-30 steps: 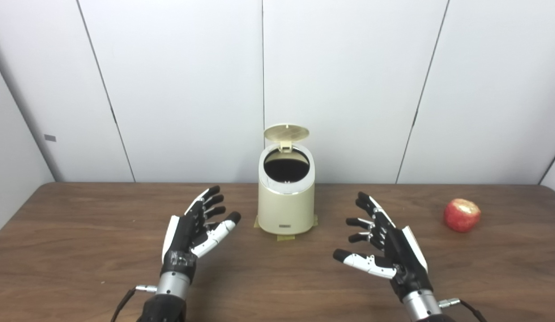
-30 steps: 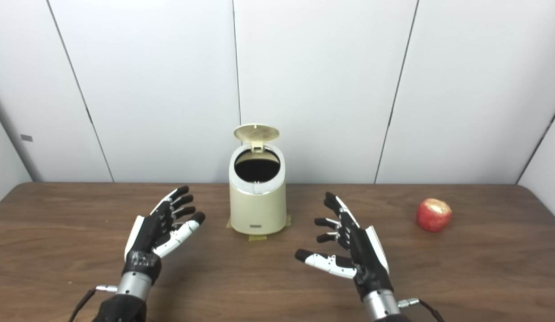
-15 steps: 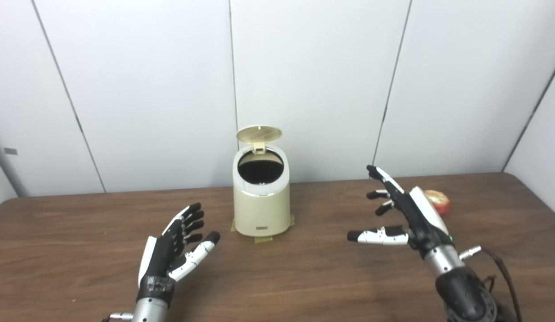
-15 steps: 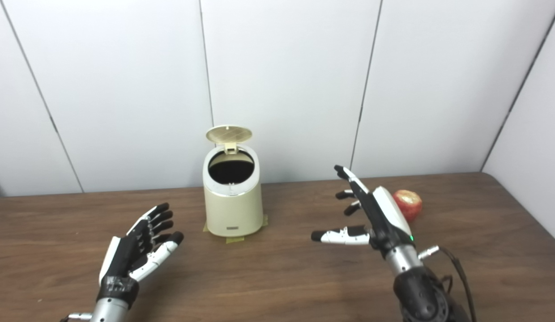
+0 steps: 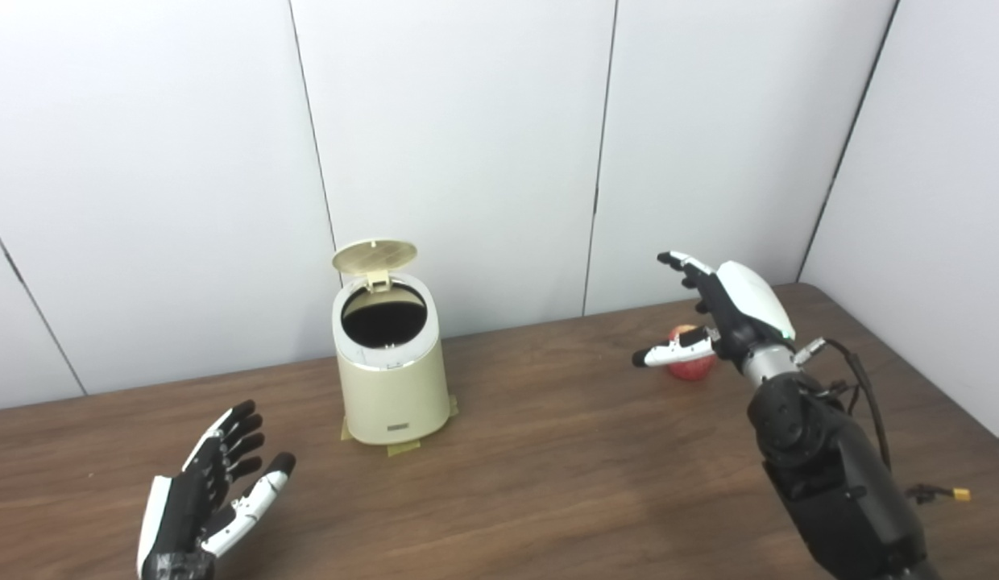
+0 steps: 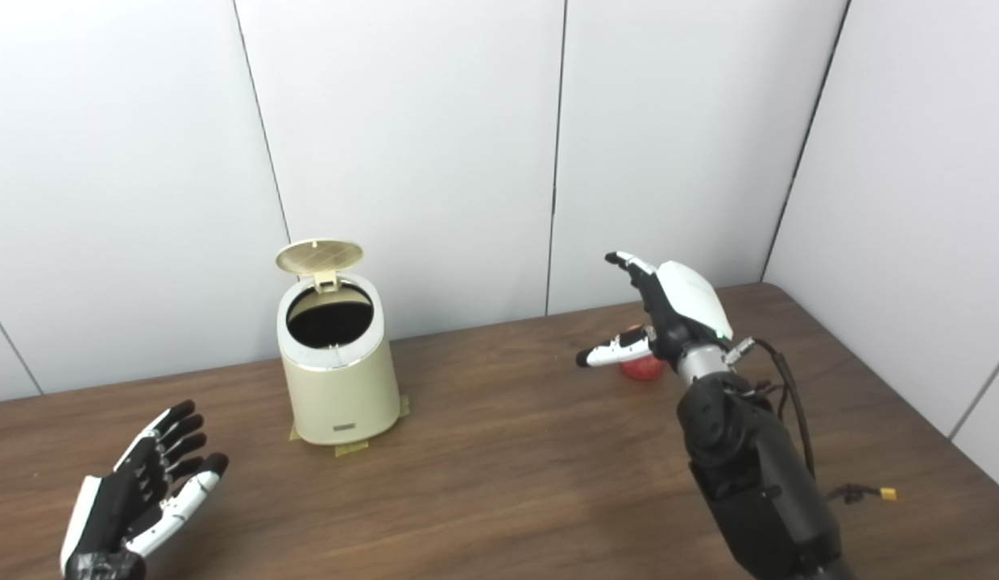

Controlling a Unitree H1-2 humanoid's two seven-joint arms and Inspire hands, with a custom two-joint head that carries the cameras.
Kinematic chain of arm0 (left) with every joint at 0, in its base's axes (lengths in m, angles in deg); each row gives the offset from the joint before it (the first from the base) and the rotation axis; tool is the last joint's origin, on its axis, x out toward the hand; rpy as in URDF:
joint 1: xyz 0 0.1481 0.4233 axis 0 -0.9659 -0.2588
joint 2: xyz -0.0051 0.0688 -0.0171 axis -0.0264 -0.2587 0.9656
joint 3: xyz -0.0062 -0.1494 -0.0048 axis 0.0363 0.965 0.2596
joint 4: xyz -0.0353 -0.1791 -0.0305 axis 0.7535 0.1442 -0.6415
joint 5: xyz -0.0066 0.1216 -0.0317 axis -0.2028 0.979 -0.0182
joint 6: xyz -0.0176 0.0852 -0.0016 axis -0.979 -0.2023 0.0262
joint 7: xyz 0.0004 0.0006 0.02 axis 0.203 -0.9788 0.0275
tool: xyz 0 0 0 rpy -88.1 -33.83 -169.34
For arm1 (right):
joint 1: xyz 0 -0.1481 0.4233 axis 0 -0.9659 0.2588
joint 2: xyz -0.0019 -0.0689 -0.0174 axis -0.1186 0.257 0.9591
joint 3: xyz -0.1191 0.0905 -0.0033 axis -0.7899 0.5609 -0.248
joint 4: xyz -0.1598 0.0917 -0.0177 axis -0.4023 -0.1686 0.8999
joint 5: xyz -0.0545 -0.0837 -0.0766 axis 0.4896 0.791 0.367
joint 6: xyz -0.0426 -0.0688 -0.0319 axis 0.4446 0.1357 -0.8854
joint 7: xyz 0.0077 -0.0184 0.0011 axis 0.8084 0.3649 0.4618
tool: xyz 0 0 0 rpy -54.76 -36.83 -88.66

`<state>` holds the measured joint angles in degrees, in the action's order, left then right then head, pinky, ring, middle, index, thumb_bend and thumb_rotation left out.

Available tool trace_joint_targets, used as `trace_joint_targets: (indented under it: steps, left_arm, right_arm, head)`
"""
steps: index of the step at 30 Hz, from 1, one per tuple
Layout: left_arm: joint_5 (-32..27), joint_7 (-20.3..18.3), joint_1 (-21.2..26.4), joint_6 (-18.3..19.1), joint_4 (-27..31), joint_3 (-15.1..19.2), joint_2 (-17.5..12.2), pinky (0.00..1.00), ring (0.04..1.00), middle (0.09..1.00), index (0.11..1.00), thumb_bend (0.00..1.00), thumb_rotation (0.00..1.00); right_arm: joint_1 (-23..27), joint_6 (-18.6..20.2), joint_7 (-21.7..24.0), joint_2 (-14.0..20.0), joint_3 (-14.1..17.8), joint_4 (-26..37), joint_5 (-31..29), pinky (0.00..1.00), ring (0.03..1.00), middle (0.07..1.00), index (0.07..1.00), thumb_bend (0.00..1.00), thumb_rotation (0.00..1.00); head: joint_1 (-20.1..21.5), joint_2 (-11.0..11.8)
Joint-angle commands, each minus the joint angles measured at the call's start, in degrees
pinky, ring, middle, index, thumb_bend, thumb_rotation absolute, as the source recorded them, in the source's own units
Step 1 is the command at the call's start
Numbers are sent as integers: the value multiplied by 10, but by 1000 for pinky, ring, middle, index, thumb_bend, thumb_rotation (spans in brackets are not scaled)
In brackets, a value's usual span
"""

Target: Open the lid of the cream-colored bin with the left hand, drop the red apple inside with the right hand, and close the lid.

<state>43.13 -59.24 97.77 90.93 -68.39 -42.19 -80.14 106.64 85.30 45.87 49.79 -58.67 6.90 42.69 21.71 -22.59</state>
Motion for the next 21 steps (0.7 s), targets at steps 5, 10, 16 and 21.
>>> trace_joint_targets:
  steps: [5, 10, 16, 21]
  left_arm:
    - [-6, -3, 23, -27, 8, 5, -9, 773, 839, 872, 897, 497, 166]
    - [-4, -3, 22, -27, 16, 5, -9, 761, 829, 868, 895, 483, 119]
    - [-1, -4, 19, -19, 28, 4, -10, 766, 831, 869, 894, 481, 121]
    - [0, -9, 16, -7, 42, 0, -8, 779, 841, 873, 893, 473, 109]
  right_arm:
    - [67, 2, 45, 30, 30, -48, 27, 622, 868, 945, 907, 829, 249]
    - [89, 2, 41, 38, 18, -116, 35, 626, 860, 947, 936, 851, 307]
    - [109, 2, 70, 52, -4, -187, 40, 663, 883, 966, 960, 910, 350]
    - [115, 3, 159, 45, 3, -211, 58, 686, 924, 1000, 997, 940, 357]
  head:
    - [8, 4]
    - [9, 3]
    - [14, 2]
    - [13, -1]
